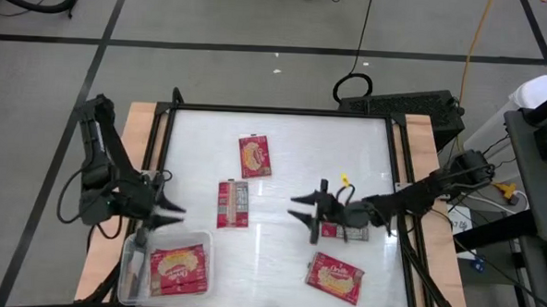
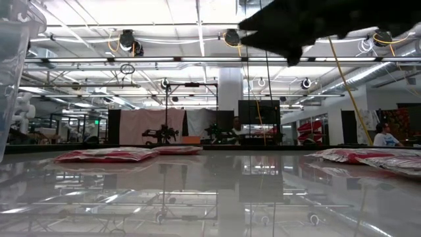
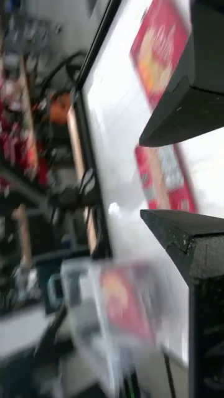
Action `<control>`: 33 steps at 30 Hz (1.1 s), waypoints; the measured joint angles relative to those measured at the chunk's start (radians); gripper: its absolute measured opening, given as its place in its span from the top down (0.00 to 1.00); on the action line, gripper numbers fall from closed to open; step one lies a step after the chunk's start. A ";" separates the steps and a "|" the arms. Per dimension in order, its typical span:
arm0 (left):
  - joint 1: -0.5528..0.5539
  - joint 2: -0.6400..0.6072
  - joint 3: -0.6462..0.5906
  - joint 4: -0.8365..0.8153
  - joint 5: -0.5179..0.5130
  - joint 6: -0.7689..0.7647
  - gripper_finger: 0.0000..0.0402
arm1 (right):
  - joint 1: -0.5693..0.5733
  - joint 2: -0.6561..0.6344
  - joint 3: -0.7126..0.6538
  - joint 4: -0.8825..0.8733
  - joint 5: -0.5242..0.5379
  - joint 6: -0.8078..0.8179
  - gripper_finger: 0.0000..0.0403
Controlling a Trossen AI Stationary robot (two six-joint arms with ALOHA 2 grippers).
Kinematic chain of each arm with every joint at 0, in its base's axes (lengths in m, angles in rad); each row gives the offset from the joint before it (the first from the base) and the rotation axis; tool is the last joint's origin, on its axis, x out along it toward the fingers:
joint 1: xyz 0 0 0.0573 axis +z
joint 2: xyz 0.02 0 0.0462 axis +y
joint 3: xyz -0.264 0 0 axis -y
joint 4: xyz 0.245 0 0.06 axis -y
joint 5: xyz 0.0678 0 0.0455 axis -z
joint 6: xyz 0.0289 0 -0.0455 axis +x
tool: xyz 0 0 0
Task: Sort popcorn bags into baskets
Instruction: Put the popcorn bag into the transparent bin
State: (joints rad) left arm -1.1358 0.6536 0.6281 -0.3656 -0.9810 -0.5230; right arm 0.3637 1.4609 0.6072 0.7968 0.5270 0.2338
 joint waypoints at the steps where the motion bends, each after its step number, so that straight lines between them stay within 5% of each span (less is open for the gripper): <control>1: 0.022 -0.002 0.000 0.000 -0.023 0.032 0.74 | -0.023 0.000 0.017 -0.046 -0.002 0.006 0.58; 9: 0.285 -0.006 0.000 -0.075 -0.094 0.095 0.74 | -0.216 0.051 0.111 -0.197 -0.115 -0.045 0.58; 18: 0.564 0.021 0.000 -0.118 0.040 0.125 0.74 | -0.397 0.192 0.133 -0.132 -0.246 -0.022 0.58; 23: 0.662 0.059 0.000 -0.111 0.056 0.118 0.74 | -0.474 0.291 0.241 -0.254 -0.372 0.034 0.58; 29: 0.738 0.131 0.000 -0.105 0.073 0.076 0.74 | -0.519 0.405 0.414 -0.523 -0.426 0.074 0.58; 33: 0.769 0.186 -0.001 -0.096 0.083 0.061 0.74 | -0.520 0.453 0.461 -0.542 -0.428 0.053 0.58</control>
State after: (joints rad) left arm -0.3671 0.8399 0.6273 -0.4612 -0.8985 -0.4620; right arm -0.1565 1.9142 1.0683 0.2551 0.0986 0.2867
